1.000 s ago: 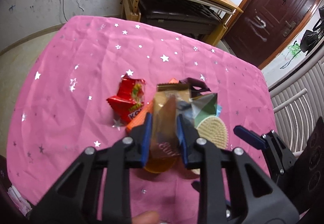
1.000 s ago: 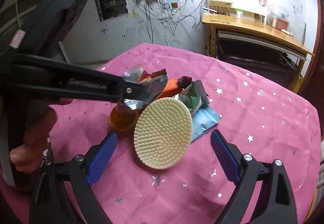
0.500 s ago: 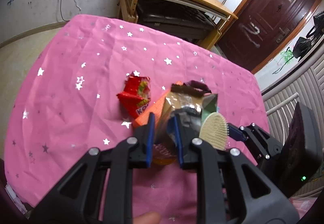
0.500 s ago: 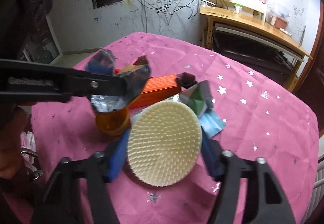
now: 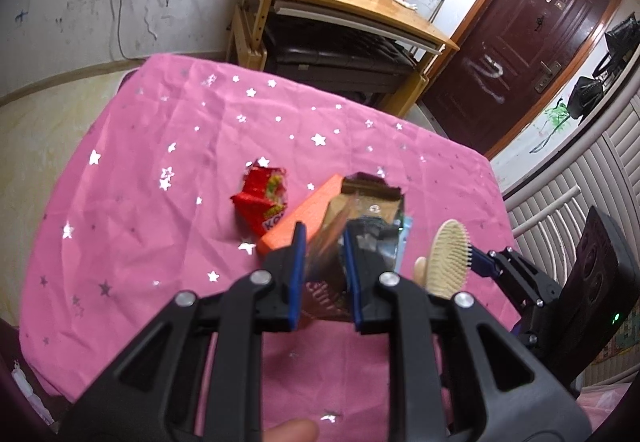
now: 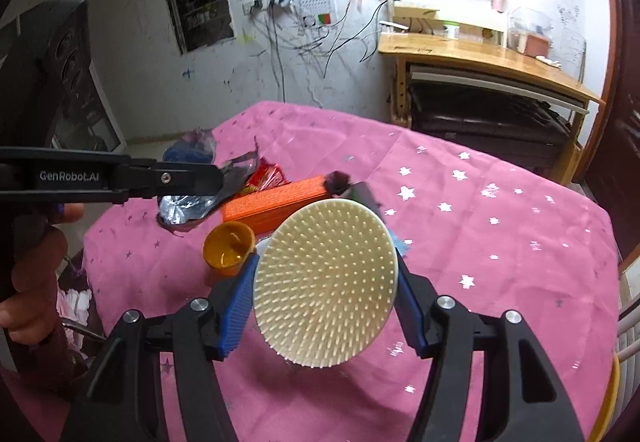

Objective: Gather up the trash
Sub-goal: 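Carry the cardboard strip and bristle pad over the yellow bin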

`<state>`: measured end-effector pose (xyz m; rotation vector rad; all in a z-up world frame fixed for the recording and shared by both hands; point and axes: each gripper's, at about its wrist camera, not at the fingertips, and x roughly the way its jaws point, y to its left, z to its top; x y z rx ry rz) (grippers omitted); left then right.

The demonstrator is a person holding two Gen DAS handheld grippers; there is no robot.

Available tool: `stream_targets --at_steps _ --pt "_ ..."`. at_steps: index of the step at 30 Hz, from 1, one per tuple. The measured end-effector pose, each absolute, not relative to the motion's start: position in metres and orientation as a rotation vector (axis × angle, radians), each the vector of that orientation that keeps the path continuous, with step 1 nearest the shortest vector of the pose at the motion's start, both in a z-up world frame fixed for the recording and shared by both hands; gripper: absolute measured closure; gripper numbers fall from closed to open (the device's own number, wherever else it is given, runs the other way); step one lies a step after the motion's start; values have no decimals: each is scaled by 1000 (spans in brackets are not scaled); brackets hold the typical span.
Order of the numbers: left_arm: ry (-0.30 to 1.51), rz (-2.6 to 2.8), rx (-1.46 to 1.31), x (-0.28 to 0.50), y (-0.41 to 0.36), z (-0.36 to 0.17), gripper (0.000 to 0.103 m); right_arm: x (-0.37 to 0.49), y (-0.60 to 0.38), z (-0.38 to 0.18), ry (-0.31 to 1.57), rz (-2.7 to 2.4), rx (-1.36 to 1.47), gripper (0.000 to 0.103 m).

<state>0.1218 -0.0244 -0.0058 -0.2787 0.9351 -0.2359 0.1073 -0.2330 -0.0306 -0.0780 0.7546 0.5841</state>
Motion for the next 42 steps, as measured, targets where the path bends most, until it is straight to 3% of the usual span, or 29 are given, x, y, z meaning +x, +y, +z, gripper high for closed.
stream_targets --at_steps 11,17,19,30,34,36,42 --pt "881 -242 -172 114 -63 14 86 92 -316 -16 685 480 36 46" --pt "928 -212 -84 124 -76 0 85 87 -357 -19 668 421 76 46" --pt "951 -200 -75 126 -76 -7 64 85 -372 -21 668 395 92 46" --pt "1037 -159 -36 145 -77 -38 63 86 -422 -25 654 316 148 46" --pt "1048 -168 -35 147 -81 -42 87 85 -438 -25 647 287 174 46" --pt "1040 -173 -24 145 -84 -40 94 85 -444 -26 648 275 182 46" --pt "1006 -185 -43 140 -85 -30 99 88 -465 -32 656 232 214 46"
